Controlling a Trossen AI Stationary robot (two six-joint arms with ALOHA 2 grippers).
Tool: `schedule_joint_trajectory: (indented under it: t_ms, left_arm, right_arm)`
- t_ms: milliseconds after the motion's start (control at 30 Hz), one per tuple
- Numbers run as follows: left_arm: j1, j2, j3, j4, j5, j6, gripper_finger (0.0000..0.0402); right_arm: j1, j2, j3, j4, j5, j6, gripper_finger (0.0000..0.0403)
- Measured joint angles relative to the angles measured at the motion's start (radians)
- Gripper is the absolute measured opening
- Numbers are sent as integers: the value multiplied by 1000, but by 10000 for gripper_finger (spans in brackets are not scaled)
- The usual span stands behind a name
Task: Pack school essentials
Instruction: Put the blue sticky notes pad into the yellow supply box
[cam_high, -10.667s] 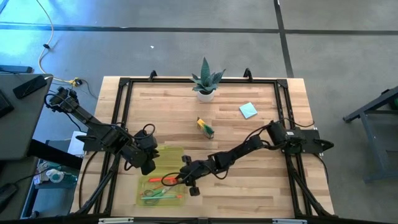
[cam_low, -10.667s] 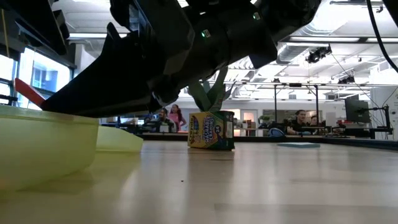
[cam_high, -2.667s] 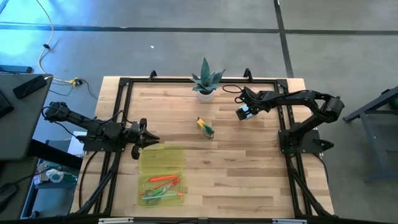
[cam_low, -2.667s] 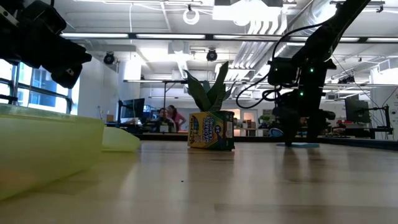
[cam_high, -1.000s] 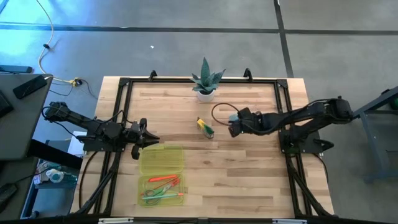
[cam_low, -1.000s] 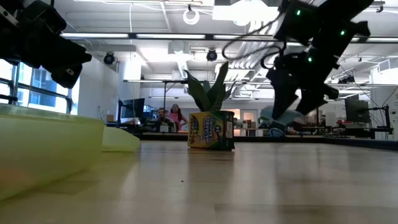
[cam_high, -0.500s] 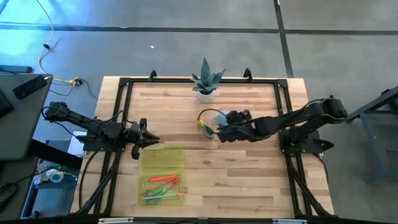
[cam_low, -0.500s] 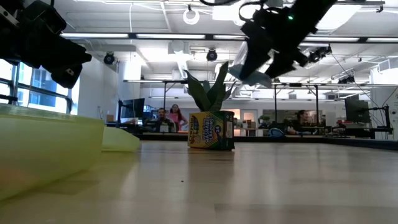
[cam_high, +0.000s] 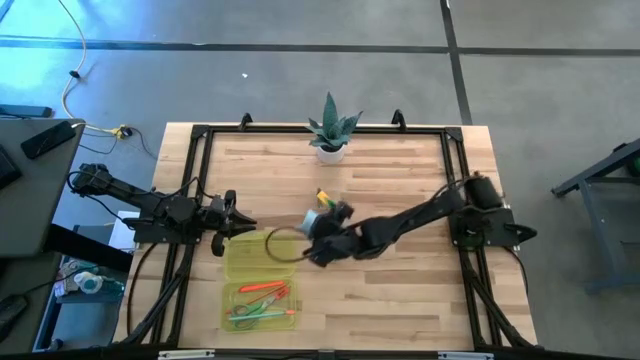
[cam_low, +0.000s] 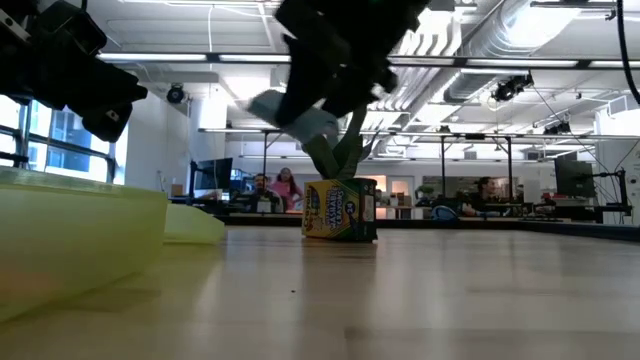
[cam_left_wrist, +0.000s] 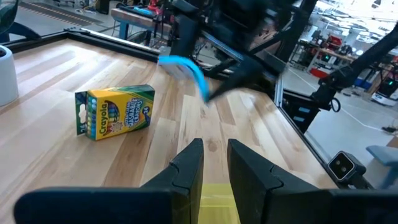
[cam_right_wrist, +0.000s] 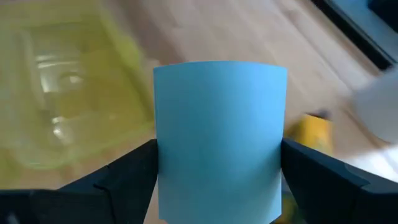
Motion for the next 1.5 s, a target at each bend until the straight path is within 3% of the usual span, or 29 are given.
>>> schedule_joint_trajectory:
  t_ms: [233, 500, 1033, 1500]
  left_arm:
    - [0, 0, 0, 0, 0, 0, 62]
    - [0, 0, 0, 0, 0, 0, 62]
    - [0, 0, 0, -4, 0, 0, 62]
    - [0, 0, 0, -8, 0, -1, 62]
  right_arm:
    - [71, 132, 195, -8, -65, -85, 312]
    - [132, 219, 322, 51, -124, -179, 312]
    - [162, 310, 336, 368, -303, -236, 312]
    - [166, 435, 336, 482, -419, -234, 312]
